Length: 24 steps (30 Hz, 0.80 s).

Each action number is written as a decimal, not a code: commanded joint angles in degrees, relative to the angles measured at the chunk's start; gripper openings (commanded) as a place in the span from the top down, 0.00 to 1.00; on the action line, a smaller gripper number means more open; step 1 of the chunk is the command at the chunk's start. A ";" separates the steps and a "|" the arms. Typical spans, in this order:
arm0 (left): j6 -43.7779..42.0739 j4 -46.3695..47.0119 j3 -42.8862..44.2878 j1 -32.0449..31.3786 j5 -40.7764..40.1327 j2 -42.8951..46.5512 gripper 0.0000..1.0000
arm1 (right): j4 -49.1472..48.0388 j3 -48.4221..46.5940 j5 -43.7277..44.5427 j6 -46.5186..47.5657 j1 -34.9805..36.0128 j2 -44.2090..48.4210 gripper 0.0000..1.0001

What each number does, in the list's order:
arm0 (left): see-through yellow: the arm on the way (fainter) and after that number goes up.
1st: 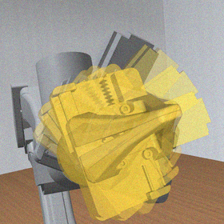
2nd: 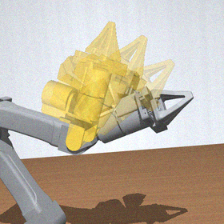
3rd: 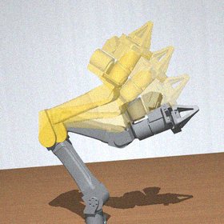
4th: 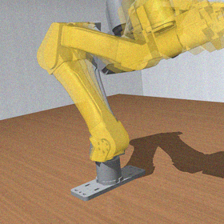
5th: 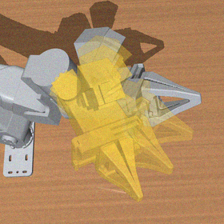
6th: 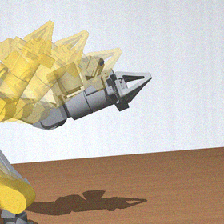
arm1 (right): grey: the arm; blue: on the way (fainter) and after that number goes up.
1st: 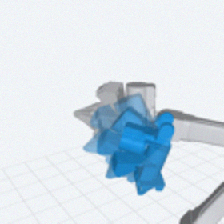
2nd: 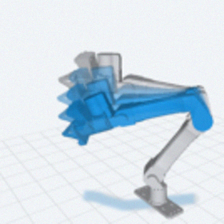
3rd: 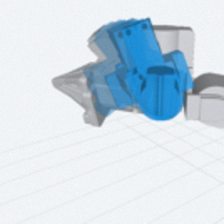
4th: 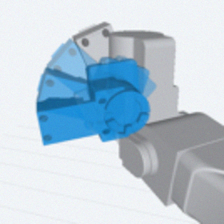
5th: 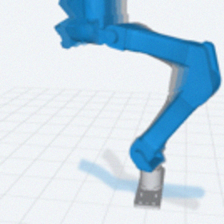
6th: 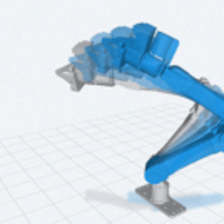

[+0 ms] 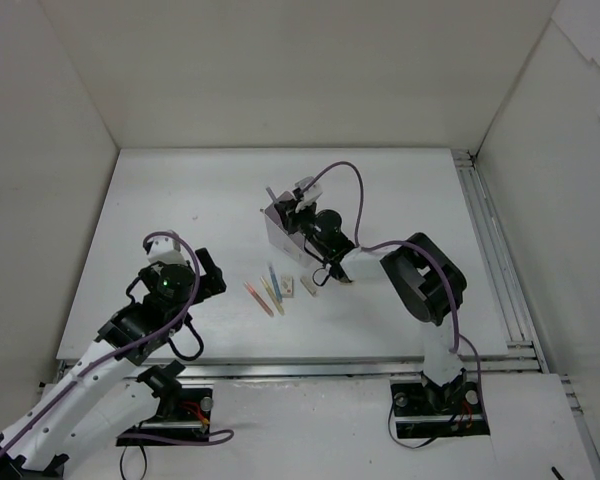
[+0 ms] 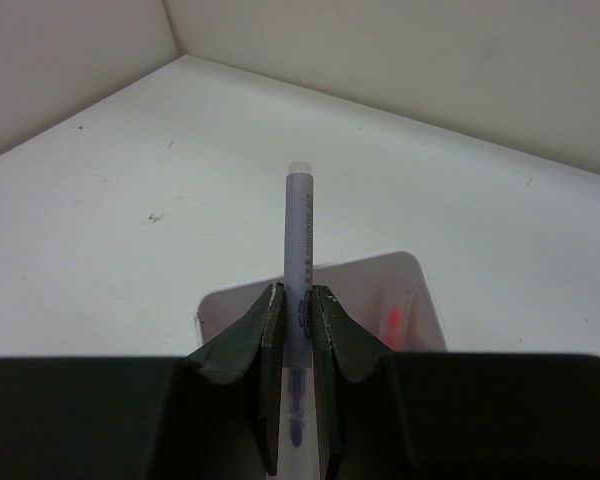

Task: Sort the stationery into containers
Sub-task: Place the pen in the storage box.

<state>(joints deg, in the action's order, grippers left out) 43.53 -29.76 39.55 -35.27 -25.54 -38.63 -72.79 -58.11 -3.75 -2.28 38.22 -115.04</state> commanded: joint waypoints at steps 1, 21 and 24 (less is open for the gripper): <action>0.77 1.90 1.85 0.29 -0.39 -0.57 0.00 | -21.51 -3.85 -6.17 -6.67 -2.79 2.98 1.00; 1.03 2.16 3.78 0.29 -2.15 -3.55 0.00 | -25.73 -14.75 -32.36 -18.63 -9.12 -6.33 0.92; 1.21 2.25 4.04 0.29 -1.97 -4.26 0.00 | -25.73 -16.42 -34.82 -20.73 -9.91 -7.38 0.92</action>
<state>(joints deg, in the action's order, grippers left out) 44.01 -29.71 39.94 -35.27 -26.46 -42.06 -72.62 -70.37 -33.26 -20.29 29.34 -123.52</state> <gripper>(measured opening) 0.996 0.120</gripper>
